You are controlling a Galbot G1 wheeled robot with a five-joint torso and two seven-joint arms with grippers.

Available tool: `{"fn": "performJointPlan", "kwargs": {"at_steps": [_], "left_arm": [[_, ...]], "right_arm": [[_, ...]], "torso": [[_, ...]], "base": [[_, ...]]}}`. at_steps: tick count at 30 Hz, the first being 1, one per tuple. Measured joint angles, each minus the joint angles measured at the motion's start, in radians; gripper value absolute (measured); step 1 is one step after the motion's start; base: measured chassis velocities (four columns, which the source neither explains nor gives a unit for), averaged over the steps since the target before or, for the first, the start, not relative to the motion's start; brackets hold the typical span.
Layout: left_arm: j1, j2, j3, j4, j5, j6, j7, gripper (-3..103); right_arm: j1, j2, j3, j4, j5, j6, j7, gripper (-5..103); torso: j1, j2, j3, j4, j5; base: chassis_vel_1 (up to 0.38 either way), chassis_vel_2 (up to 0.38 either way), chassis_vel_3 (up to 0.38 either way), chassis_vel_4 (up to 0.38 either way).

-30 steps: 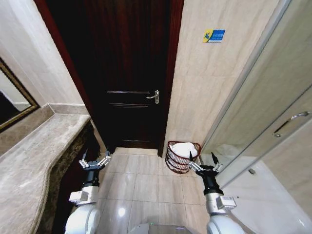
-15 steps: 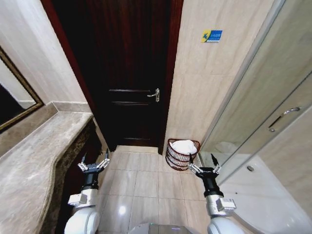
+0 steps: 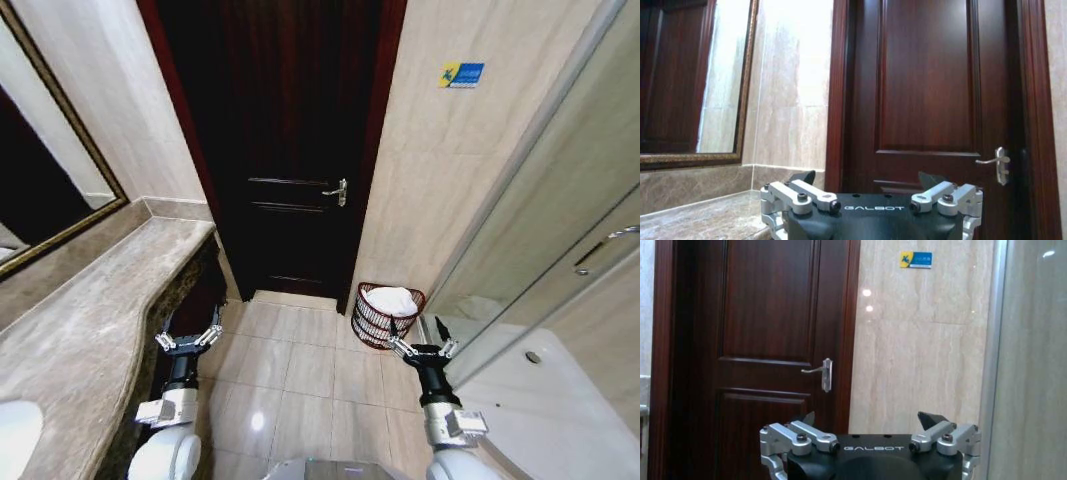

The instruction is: Discard the used towel into the hamper.

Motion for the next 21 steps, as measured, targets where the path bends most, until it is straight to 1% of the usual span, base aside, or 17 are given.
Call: {"fn": "performJointPlan", "kwargs": {"at_steps": [21], "left_arm": [[-0.007, -0.004, 0.008, 0.009, 0.016, -0.012, 0.005, 100]], "right_arm": [[-0.007, 0.001, 0.004, -0.001, 0.001, 0.007, 0.007, 100]], "torso": [[0.000, 0.000, 0.000, 0.0002, 0.0000]], "base": [[0.053, -0.056, -0.056, 0.057]]}}
